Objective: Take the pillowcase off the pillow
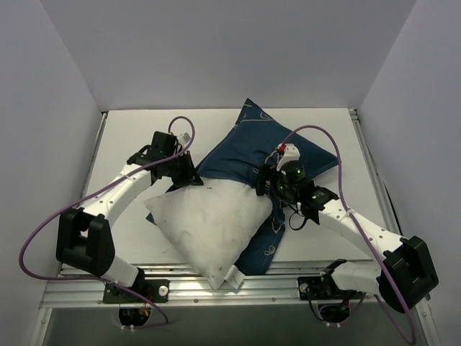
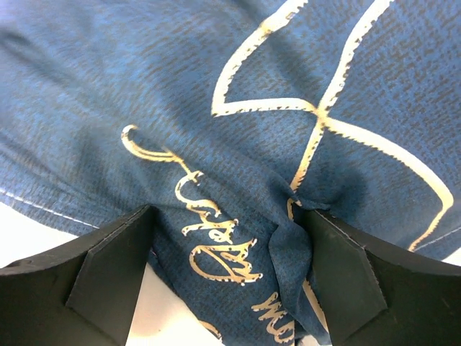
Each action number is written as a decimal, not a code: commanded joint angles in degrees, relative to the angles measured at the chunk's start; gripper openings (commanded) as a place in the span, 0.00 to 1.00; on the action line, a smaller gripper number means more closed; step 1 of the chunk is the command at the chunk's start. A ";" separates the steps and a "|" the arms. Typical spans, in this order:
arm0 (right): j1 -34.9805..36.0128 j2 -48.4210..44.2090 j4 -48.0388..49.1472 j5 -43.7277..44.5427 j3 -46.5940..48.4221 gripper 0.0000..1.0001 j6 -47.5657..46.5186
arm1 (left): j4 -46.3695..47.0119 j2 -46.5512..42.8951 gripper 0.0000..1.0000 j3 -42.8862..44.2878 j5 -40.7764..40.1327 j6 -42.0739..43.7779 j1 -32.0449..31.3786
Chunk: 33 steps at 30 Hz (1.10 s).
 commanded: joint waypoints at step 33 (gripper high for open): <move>0.11 16.61 -6.53 21.80 22.99 0.00 -6.58 | -8.65 -12.44 0.02 17.13 -18.58 14.79 -13.55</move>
